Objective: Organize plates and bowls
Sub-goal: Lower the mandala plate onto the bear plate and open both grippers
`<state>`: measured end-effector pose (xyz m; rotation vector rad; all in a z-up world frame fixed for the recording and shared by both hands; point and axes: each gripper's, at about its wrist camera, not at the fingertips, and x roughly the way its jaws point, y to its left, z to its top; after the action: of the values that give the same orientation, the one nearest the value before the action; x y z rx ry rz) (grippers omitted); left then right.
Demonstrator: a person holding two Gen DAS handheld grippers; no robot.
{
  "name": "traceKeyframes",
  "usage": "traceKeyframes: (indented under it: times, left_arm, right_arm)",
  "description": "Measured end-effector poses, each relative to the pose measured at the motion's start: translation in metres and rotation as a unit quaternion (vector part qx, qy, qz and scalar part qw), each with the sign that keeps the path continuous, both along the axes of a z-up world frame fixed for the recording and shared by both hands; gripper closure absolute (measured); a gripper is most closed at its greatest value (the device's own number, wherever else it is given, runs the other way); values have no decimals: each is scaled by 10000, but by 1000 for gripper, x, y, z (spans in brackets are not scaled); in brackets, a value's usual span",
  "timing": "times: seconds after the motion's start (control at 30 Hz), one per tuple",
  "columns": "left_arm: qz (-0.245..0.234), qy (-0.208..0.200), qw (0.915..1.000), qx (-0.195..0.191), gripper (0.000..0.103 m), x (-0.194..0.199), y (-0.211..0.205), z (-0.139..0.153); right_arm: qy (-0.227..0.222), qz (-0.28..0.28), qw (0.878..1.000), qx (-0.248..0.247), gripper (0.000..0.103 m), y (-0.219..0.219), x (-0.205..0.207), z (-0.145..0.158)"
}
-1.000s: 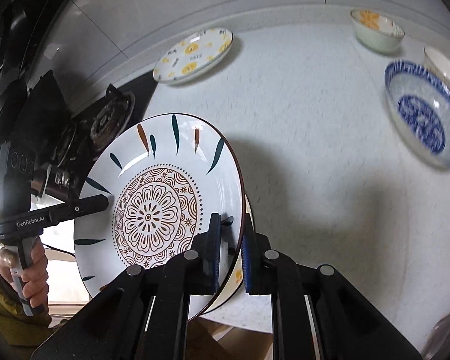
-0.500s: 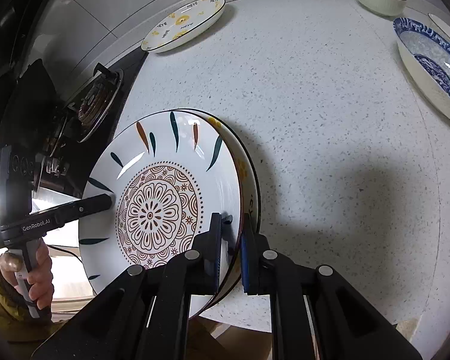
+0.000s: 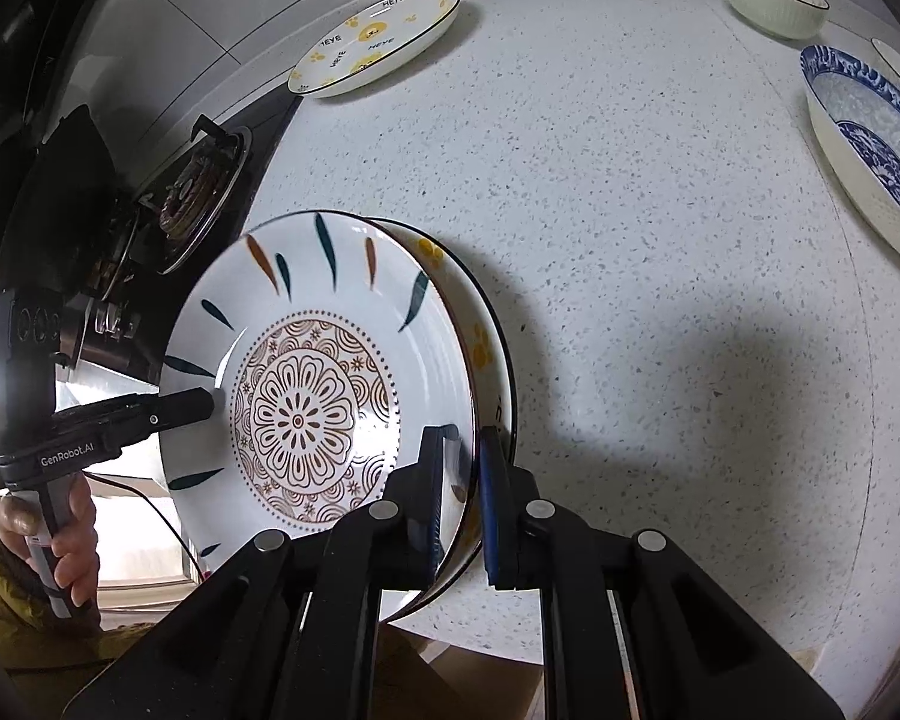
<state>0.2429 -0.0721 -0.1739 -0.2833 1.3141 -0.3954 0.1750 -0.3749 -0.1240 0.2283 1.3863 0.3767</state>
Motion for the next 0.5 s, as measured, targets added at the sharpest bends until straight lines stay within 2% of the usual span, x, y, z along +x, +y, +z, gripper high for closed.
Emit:
traceKeyframes:
  times: [0.13,0.3,0.37,0.5]
  left_arm:
    - [-118,-138,9997,172,80,-4,-6,7]
    - [-46,-624,9955,714,77,-11,-6,17]
    - [20,-827,9944,650,77,-11,-2,26]
    - [79,-1243,9886,840,77,-14,-4,46]
  right_arm:
    - [12,111,9999,-113,92,4,1,1]
    - [-70,170,9996,-221,91,4,5,8]
    - [-118,159,9994,-274,84,3,8,11]
    - [-140,173,9995,-228,81,0,15,12]
